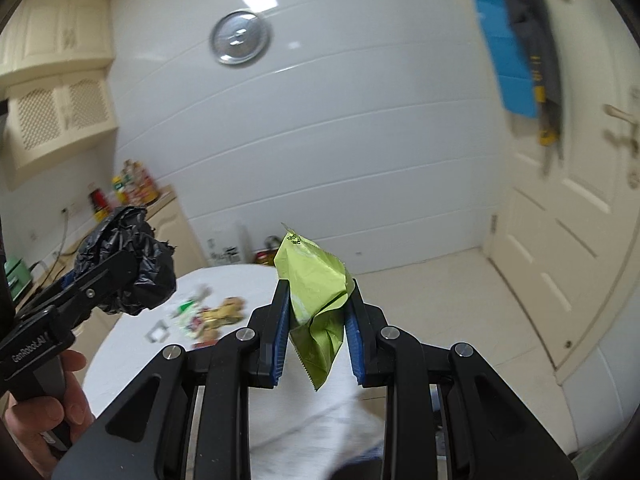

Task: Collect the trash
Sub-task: 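Carry the black bag and green snack bag over to the blue bin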

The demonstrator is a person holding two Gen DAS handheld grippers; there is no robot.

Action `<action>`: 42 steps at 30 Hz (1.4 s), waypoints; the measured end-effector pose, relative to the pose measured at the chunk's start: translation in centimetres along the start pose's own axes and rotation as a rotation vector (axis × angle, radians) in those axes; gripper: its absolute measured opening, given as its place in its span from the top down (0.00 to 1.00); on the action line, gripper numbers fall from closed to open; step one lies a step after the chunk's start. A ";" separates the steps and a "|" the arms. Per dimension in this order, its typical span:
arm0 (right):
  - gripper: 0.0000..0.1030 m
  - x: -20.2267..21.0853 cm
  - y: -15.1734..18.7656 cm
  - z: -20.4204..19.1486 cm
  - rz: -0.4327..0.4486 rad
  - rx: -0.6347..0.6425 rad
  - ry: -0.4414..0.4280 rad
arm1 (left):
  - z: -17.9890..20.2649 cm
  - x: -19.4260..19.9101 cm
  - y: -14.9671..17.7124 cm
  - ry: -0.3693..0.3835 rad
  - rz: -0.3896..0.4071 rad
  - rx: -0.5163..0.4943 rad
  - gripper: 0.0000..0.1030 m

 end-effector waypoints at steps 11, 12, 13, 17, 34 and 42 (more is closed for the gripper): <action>0.75 5.2 1.7 12.3 0.012 -0.139 0.213 | 8.5 -7.9 -1.8 0.163 -0.153 -0.087 0.18; 0.75 5.3 2.1 13.2 0.007 -0.152 0.224 | 9.2 -8.7 -1.6 0.171 -0.174 -0.099 0.18; 0.75 5.4 2.4 14.2 0.000 -0.166 0.235 | 9.8 -9.5 -1.4 0.178 -0.195 -0.109 0.18; 0.75 4.7 4.8 18.3 -0.043 -0.229 0.274 | 12.1 -13.1 -0.3 0.200 -0.272 -0.158 0.18; 0.75 -2.5 13.1 29.7 -0.227 -0.436 0.284 | 17.2 -27.1 5.1 0.216 -0.554 -0.303 0.18; 0.73 -4.4 15.0 32.7 -0.275 -0.501 0.286 | 21.8 -33.2 7.1 0.211 -0.651 -0.363 0.17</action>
Point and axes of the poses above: each gripper's, at about its wrist camera, not at the fingertips, and x roughly against the way its jaws point, z to its right, y to its underside, the point moved 5 cm from there along -x, roughly the way its jaws point, and after that the axes turned 15 degrees about -y, right-handed, at the moved point
